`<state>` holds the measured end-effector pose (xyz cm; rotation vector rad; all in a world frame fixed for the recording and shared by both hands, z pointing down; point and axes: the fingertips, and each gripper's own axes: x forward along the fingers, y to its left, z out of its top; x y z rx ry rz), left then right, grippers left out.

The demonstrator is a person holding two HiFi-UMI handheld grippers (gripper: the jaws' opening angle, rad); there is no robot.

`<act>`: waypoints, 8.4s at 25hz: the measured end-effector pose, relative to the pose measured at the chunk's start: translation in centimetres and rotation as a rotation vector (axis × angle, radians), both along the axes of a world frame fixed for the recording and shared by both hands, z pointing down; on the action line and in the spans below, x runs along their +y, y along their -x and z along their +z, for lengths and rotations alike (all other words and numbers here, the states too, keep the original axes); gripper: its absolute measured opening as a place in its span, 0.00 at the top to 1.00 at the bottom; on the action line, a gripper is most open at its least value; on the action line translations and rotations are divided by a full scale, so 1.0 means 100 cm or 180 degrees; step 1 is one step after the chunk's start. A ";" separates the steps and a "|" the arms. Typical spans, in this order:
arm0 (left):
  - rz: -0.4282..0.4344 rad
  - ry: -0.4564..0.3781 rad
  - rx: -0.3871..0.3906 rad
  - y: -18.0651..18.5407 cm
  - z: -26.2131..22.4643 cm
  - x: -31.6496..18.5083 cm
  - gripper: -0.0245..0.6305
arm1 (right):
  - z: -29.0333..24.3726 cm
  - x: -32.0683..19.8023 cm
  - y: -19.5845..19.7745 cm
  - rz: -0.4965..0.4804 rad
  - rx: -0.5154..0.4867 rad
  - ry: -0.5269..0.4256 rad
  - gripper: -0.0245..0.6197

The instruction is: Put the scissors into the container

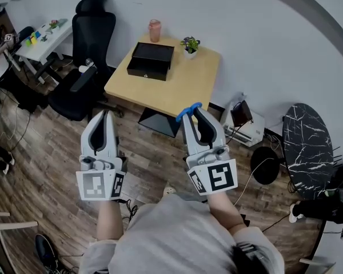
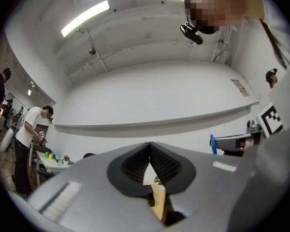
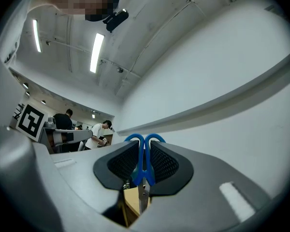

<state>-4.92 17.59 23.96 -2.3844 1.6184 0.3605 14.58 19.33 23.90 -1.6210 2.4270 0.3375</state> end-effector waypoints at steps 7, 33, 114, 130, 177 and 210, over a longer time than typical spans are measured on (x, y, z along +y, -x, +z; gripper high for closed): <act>-0.0083 -0.0013 0.0021 -0.020 0.000 -0.015 0.87 | 0.005 -0.020 -0.014 -0.0164 0.0000 0.0008 0.85; 0.0077 0.0064 -0.0020 0.011 0.004 -0.164 0.87 | 0.009 -0.167 0.015 0.0018 -0.0072 0.0130 0.85; -0.0062 0.0475 -0.0082 0.073 0.049 -0.492 0.87 | 0.186 -0.514 0.100 -0.0954 0.1196 0.1515 0.85; -0.0293 0.0654 -0.0118 0.090 0.067 -0.488 0.87 | 0.307 -0.513 0.127 -0.1556 0.2096 0.2332 0.85; -0.0322 0.0931 -0.0264 0.098 0.099 -0.481 0.87 | 0.401 -0.516 0.146 -0.1361 0.2525 0.3400 0.85; 0.1160 0.0449 -0.0150 0.065 0.043 -0.464 0.87 | 0.137 -0.447 0.091 0.0739 0.0276 0.1591 0.96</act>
